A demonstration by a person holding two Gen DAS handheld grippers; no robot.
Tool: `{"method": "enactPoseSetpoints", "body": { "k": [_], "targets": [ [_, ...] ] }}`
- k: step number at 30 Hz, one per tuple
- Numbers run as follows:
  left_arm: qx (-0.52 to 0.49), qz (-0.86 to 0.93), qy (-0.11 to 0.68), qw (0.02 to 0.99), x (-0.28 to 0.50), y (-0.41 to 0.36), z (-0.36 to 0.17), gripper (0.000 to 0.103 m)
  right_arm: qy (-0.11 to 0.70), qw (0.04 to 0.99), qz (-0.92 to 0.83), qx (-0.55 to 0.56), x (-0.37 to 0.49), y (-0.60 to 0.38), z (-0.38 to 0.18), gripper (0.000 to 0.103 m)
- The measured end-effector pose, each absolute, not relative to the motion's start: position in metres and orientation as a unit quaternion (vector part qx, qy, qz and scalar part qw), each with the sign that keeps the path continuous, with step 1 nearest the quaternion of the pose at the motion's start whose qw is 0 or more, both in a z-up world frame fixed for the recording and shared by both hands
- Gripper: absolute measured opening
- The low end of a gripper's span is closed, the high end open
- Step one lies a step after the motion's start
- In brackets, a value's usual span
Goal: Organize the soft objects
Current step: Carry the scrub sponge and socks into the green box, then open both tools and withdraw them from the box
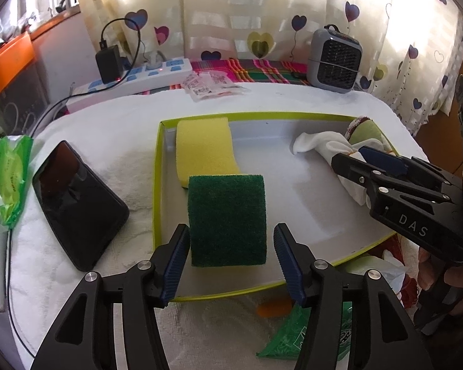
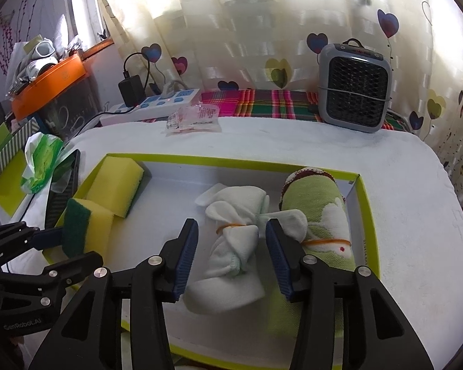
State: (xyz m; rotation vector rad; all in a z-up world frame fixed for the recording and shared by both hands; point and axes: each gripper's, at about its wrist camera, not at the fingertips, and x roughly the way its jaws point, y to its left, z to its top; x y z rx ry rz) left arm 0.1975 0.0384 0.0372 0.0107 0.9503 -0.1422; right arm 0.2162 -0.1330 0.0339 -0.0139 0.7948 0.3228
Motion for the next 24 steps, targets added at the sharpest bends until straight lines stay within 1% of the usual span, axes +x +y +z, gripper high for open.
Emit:
{"method": "enactPoseSetpoints", "body": {
  "k": [8, 24],
  "targets": [
    [0.004, -0.066, 0.452, 0.89, 0.195, 0.038, 0.039, 0.059, 0.383, 0.911, 0.156, -0.004, 0.214, -0.133, 0.035, 0.052],
    [0.001, -0.06, 0.44, 0.896, 0.183, 0.037, 0.049, 0.062, 0.371, 0.916, 0.153, 0.0, 0.203, -0.137, 0.042, 0.052]
  ]
}}
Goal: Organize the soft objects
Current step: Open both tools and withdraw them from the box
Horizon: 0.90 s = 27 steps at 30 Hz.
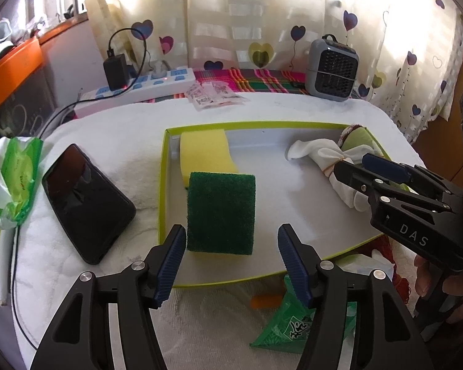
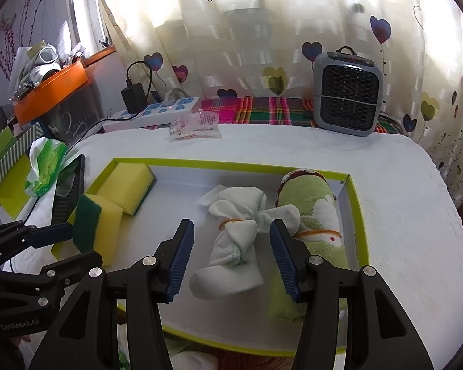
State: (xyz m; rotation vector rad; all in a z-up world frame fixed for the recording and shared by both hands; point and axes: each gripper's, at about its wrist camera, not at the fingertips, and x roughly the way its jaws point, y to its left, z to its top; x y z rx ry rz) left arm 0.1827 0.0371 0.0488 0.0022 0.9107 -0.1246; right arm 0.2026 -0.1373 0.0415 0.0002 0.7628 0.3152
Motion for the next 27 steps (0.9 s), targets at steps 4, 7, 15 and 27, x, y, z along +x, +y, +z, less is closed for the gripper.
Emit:
{"method": "enactPoseSetpoints", "body": {
  "k": [4, 7, 15, 27],
  "targets": [
    [-0.001, -0.056, 0.434, 0.899, 0.179, 0.038, 0.052, 0.063, 0.368, 0.917, 0.151, 0.0, 0.199, -0.138, 0.043, 0.052],
    [-0.002, -0.055, 0.431, 0.9, 0.175, 0.039, 0.054, 0.063, 0.366, 0.918, 0.15, 0.003, 0.196, -0.139, 0.045, 0.053],
    [-0.006, -0.057, 0.425, 0.903, 0.162, 0.038, 0.059, 0.063, 0.36, 0.921, 0.149, 0.01, 0.183, -0.145, 0.049, 0.059],
    [-0.001, -0.049, 0.415, 0.909, 0.139, 0.037, 0.062, 0.063, 0.353, 0.924, 0.148, 0.017, 0.164, -0.149, 0.053, 0.059]
  ]
}}
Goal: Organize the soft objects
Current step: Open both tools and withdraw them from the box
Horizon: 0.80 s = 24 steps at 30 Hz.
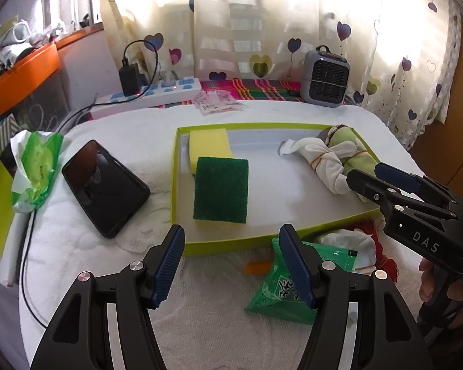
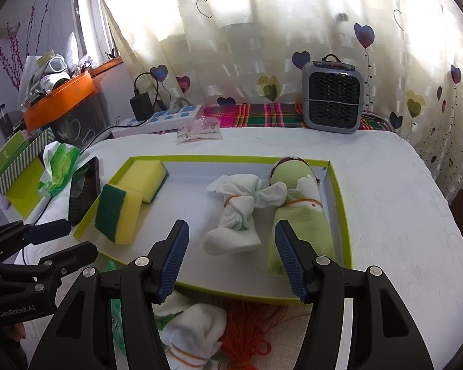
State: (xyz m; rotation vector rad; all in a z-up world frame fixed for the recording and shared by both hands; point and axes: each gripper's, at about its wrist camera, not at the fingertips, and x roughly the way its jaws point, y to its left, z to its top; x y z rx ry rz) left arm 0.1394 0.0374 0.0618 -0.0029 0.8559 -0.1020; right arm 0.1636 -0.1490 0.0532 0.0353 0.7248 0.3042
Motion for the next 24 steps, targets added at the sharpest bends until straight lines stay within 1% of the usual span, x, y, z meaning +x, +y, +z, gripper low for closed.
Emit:
{"method": "enactPoseSetpoints", "body": {
  "k": [10, 16, 24],
  "targets": [
    [-0.023, -0.058, 0.405, 0.912, 0.12, 0.042, 0.061, 0.063, 0.355, 0.923, 0.145, 0.031, 0.14, -0.158, 0.053, 0.059],
    [-0.055, -0.071, 0.41, 0.908, 0.113, 0.051, 0.053, 0.063, 0.352, 0.923, 0.149, 0.038, 0.122, -0.162, 0.054, 0.059],
    [-0.072, -0.088, 0.414, 0.903, 0.103, 0.056, 0.042, 0.063, 0.351, 0.925, 0.139, 0.046, 0.098, -0.173, 0.052, 0.059]
  ]
}}
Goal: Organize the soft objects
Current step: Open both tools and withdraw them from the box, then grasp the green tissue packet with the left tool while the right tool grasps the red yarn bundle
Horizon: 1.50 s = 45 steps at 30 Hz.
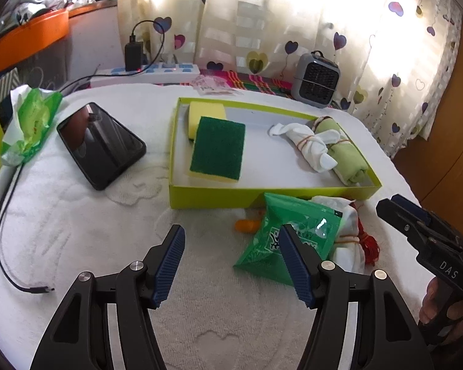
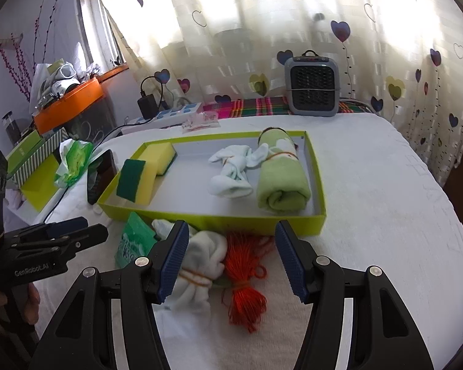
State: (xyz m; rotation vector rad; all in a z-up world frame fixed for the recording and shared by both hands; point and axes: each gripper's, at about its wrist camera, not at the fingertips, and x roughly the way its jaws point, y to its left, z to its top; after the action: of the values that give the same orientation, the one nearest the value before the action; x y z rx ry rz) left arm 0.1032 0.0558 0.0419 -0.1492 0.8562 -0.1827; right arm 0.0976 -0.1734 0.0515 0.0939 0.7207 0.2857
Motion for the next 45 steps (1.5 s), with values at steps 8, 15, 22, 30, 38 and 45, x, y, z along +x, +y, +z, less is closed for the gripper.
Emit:
{"method": "enactPoseSetpoints", "body": {
  "k": [8, 15, 22, 30, 38, 45],
  "targets": [
    [-0.078, -0.142, 0.428, 0.889, 0.105, 0.046, 0.035, 0.059, 0.354, 0.924, 0.135, 0.049, 0.07, -0.182, 0.045, 0.059],
    [-0.083, -0.168, 0.444, 0.876, 0.109, 0.039, 0.026, 0.059, 0.365, 0.921, 0.132, 0.039, 0.061, -0.185, 0.036, 0.059],
    [-0.078, -0.176, 0.442, 0.876, 0.112, 0.035, 0.026, 0.062, 0.374, 0.919, 0.118, 0.029, 0.07, -0.188, 0.032, 0.059],
    [-0.068, -0.173, 0.451, 0.873, 0.118, 0.029, 0.022, 0.063, 0.402, 0.906, 0.13, 0.003, 0.089, -0.18, 0.019, 0.059],
    [-0.059, -0.168, 0.457, 0.871, 0.123, 0.027, 0.018, 0.063, 0.412, 0.9, 0.139, -0.008, 0.102, -0.177, 0.014, 0.059],
    [-0.052, -0.166, 0.464, 0.869, 0.126, 0.023, 0.014, 0.063, 0.425, 0.893, 0.145, 0.004, 0.11, -0.18, 0.01, 0.052]
  ]
}}
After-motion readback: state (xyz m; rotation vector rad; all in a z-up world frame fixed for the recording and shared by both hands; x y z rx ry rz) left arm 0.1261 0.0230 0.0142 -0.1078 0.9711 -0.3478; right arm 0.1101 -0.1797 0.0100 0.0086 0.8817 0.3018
